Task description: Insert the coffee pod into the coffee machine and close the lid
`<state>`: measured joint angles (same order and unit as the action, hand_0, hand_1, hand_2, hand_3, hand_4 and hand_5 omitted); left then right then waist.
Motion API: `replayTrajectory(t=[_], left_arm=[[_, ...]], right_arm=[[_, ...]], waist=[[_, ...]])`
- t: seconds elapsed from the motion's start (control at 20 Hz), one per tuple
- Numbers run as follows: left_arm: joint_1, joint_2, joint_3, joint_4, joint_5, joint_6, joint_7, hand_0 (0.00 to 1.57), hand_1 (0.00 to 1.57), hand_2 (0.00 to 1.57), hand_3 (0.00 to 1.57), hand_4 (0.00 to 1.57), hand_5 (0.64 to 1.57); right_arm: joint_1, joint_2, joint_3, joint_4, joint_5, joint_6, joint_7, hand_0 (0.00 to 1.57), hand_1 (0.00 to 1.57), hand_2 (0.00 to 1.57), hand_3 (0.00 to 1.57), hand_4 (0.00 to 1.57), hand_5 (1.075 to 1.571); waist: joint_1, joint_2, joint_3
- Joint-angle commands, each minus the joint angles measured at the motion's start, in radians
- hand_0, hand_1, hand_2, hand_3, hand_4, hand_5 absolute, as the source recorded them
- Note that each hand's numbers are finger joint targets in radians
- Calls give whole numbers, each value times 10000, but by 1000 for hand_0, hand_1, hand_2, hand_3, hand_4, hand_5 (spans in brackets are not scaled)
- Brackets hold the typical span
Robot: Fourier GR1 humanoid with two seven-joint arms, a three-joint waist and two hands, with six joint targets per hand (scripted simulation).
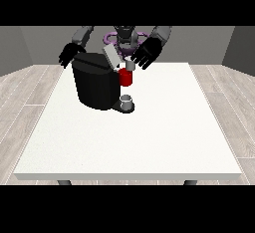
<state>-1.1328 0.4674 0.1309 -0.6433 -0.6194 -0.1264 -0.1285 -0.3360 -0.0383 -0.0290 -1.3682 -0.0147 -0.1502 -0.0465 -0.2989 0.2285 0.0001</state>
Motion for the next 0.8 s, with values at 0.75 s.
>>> replayTrajectory(t=[0.75], left_arm=[[-415, -593, -223, 267, -415, 88, 360, 1203, 1203, 1272, 1200, 500, 1571]], right_arm=[[144, 204, -5, -203, 50, -318, 90, 0, 0, 0, 0, 525, 1571]], waist=[[-52, 24, 1]])
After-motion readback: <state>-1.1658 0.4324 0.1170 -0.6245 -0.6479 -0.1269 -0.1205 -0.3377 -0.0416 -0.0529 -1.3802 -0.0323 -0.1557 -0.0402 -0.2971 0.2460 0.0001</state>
